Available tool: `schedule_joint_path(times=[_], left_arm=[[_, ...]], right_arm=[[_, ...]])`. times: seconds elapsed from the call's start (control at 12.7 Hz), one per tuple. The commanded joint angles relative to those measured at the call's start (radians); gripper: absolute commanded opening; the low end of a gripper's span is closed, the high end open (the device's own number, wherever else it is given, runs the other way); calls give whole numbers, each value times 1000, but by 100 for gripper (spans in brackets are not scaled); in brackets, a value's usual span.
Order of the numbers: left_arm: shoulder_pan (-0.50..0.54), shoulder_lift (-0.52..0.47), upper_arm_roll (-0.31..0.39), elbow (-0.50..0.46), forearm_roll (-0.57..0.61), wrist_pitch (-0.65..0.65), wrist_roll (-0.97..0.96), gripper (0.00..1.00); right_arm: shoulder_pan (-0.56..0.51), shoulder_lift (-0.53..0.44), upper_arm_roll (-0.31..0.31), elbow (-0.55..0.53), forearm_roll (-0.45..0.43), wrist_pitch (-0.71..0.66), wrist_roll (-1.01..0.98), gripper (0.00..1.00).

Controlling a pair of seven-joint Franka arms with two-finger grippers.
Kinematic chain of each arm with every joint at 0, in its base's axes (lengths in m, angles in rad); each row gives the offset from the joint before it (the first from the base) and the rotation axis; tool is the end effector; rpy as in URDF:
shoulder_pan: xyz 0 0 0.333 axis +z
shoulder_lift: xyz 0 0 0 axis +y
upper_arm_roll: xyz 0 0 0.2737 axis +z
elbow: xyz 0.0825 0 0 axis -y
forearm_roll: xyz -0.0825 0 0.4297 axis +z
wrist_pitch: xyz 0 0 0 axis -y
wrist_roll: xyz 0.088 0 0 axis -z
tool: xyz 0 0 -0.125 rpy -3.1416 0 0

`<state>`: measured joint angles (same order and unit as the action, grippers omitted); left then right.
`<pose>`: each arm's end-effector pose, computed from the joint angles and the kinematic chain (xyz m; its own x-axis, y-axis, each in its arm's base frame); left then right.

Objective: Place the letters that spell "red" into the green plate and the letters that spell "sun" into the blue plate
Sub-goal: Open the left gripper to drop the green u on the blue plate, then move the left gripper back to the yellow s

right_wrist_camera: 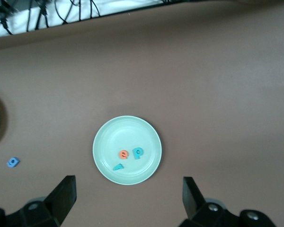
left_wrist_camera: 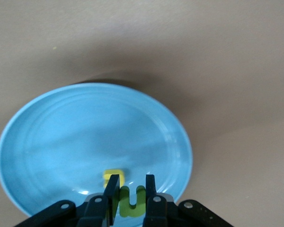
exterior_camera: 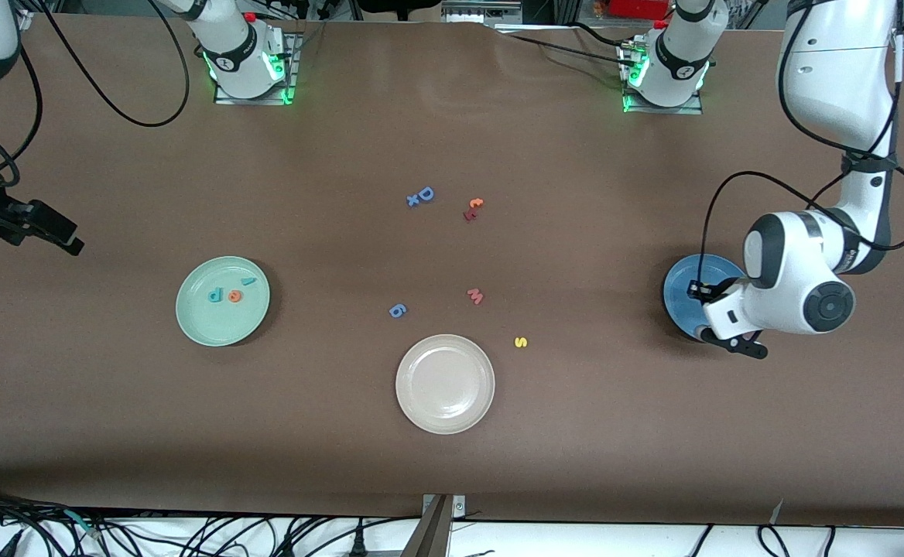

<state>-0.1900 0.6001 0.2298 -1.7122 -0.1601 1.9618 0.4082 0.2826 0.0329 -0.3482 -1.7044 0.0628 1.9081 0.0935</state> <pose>0.6381 0.0118 0.1438 0.9053 -0.2992 -0.3017 -0.2750 -0.9538 0.1206 0.6357 -0.0341 0.5071 0.9703 -0.1758 0.1660 -0.1669 -0.9837 -0.0665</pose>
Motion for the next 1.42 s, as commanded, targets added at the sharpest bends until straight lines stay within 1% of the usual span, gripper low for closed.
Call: schedule_joint_path(times=[0.0, 0.08, 0.24, 0.31, 0.47, 0.63, 0.79, 0.87, 0.94, 1.02, 1.26, 1.34], left_arm=[[3, -3, -15, -1, 30, 12, 18, 96], [3, -5, -15, 2, 25, 12, 18, 100], [-2, -6, -17, 14, 16, 12, 6, 100], [-8, -6, -17, 38, 16, 12, 4, 100], [-22, 7, -32, 58, 7, 16, -24, 100], [-38, 30, -43, 115, -15, 16, -69, 100], [-92, 43, -43, 140, -22, 17, -127, 100], [-124, 46, -43, 147, -51, 19, -185, 100], [-147, 55, -43, 163, -76, 29, -224, 100], [-170, 64, -43, 167, -100, 61, -235, 100], [-241, 101, -43, 174, -162, 170, -252, 100], [-265, 112, -43, 175, -164, 211, -276, 100]], right_arm=[[6, -24, 17, -1, -6, -30, 2, 99], [6, -24, 34, 2, -6, -32, 2, 99], [6, -27, 41, 3, -8, -56, 3, 99], [6, -27, 40, 3, -12, -67, 2, 99], [6, -30, 40, 6, -15, -166, 17, 99], [6, -30, 40, 6, -24, -166, 23, 99], [7, -30, 49, 22, -24, -164, 23, 99], [7, -27, 69, 20, -47, -158, 23, 99], [7, -27, 74, 19, -125, -144, 23, 99], [7, -27, 92, 20, -148, -144, 25, 99], [7, -25, 98, 20, -143, -141, 86, 99], [7, -19, 98, 22, -139, -136, 84, 99]])
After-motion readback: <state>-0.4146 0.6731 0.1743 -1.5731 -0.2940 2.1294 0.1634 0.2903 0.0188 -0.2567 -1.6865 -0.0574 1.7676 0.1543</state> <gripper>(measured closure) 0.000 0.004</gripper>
